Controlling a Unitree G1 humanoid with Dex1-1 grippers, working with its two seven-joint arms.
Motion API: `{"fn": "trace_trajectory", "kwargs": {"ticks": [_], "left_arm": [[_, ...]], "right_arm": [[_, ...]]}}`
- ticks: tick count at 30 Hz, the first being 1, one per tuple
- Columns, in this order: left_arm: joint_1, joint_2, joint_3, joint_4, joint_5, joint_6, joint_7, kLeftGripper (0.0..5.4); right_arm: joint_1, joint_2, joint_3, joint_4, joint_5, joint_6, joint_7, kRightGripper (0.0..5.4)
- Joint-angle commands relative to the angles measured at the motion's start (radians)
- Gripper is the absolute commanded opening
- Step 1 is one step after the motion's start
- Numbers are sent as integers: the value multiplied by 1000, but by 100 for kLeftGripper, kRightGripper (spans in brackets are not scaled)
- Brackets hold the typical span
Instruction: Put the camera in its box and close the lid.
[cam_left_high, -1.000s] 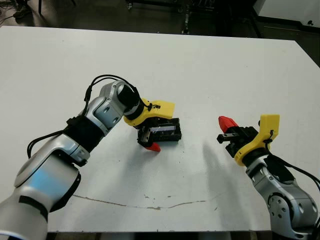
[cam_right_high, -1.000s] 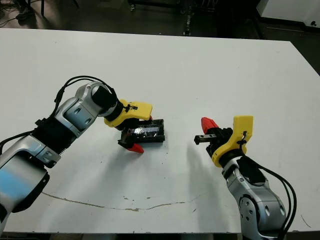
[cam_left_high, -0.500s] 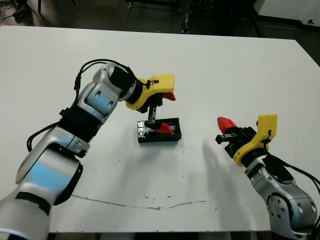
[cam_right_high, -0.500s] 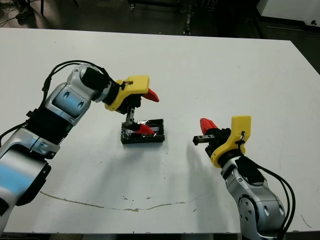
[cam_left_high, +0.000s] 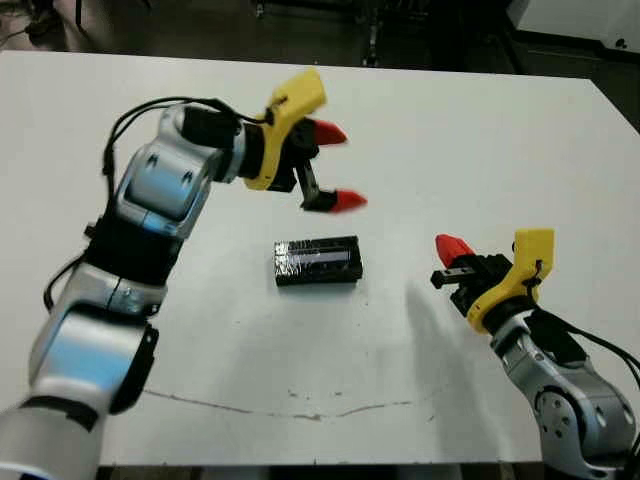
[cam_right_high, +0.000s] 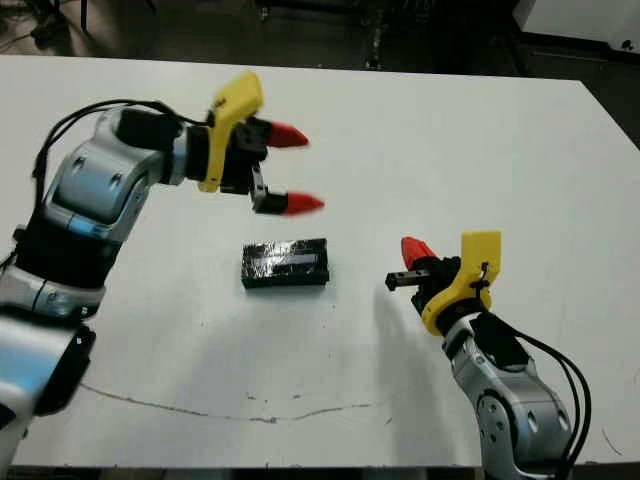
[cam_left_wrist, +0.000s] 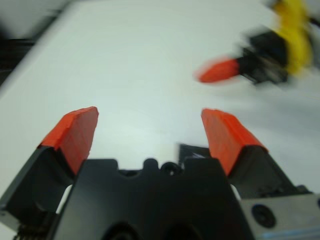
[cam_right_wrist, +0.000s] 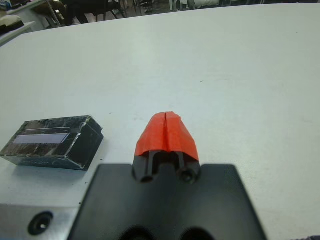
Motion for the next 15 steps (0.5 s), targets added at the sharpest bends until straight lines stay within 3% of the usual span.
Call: {"fn": "trace_trajectory", "kwargs": {"ticks": [1,8,15], "left_arm": [[84,-21,-6,-72,-21,68,82,438],[162,-35,-8,-143,-80,149,177,339],[240,-45,-29,-195,-98,179,265,238]], "right_arm": [[9,-7,-10,6,5,8,1,0],[8,-3,-13,2,4,16,-9,0],[7,5,-18,4,20,19,-6,0]]}}
